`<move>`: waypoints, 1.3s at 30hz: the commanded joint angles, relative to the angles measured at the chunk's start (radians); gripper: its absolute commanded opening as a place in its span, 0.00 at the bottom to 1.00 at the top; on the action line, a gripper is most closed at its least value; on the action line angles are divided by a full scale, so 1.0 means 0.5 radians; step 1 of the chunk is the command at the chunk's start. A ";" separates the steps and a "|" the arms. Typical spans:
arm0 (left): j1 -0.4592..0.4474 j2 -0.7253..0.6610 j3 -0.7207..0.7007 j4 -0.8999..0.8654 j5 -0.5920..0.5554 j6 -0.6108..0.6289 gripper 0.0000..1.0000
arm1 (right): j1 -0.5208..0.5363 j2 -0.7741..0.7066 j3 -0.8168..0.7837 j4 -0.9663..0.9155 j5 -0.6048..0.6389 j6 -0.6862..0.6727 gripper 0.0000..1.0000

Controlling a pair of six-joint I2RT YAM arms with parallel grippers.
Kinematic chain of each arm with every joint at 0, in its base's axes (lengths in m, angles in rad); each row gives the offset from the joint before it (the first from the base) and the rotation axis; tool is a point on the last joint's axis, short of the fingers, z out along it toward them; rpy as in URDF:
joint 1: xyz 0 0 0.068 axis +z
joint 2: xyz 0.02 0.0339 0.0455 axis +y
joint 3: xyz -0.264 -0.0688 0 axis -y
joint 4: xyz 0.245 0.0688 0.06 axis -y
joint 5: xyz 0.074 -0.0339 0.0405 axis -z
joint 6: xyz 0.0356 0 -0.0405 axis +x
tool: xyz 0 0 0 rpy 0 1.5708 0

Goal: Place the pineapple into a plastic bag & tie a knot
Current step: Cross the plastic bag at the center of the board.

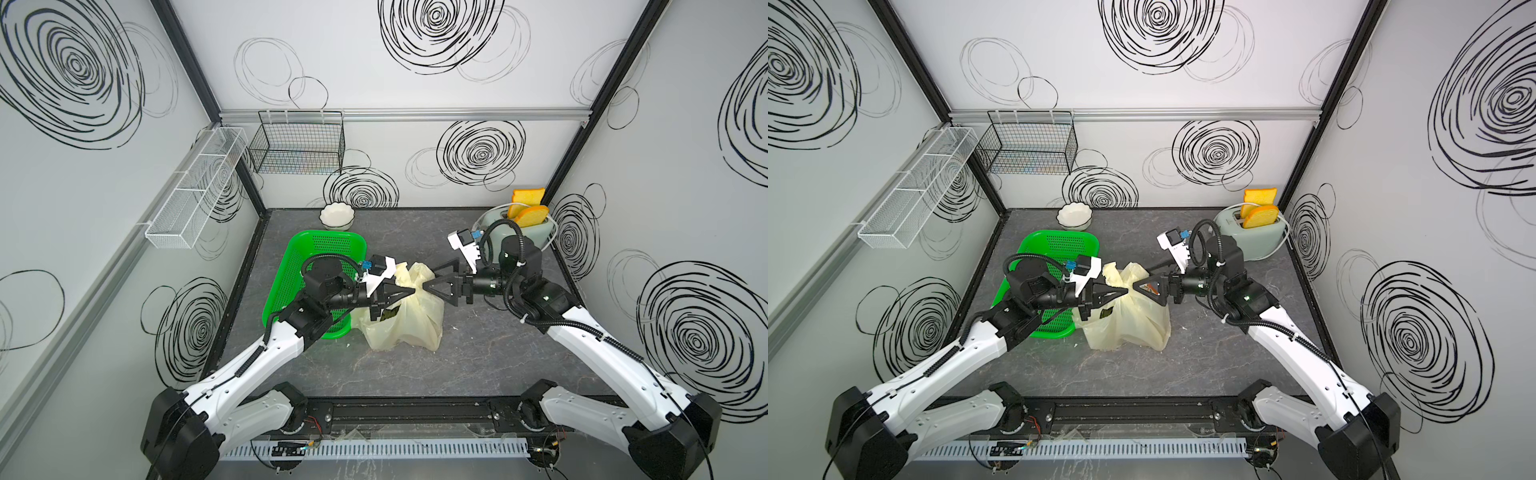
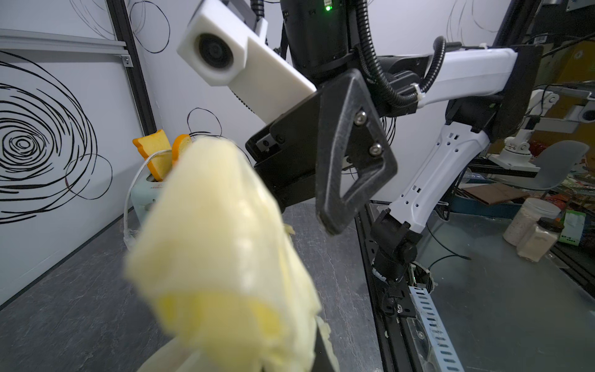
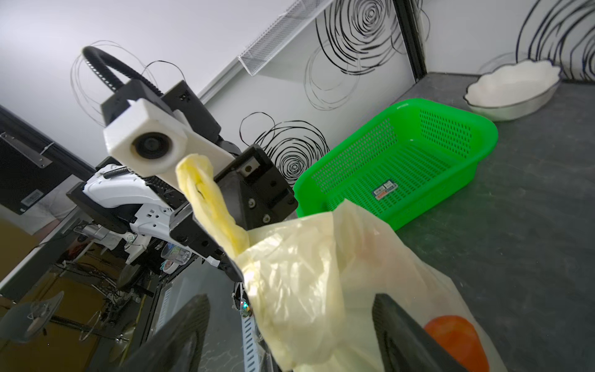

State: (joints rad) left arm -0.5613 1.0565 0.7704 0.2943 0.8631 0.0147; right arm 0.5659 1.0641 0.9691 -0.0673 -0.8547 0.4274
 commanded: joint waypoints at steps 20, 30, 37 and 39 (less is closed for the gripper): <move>-0.008 0.009 0.048 0.061 -0.068 -0.025 0.13 | 0.012 0.194 -0.002 0.444 -0.217 -0.028 0.00; 0.086 -0.093 0.111 -0.098 -0.172 0.052 0.68 | 0.040 0.212 0.006 0.368 -0.203 -0.086 0.00; 0.076 -0.163 0.220 -0.202 -0.066 0.116 0.97 | 0.053 0.222 0.010 0.340 -0.177 -0.102 0.00; 0.056 -0.170 0.258 -0.201 -0.008 0.118 0.99 | 0.061 0.226 0.013 0.336 -0.171 -0.106 0.00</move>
State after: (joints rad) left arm -0.5243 0.9874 0.8513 0.1783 0.8040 0.0498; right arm 0.5877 1.1713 0.9489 0.1108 -0.9375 0.3954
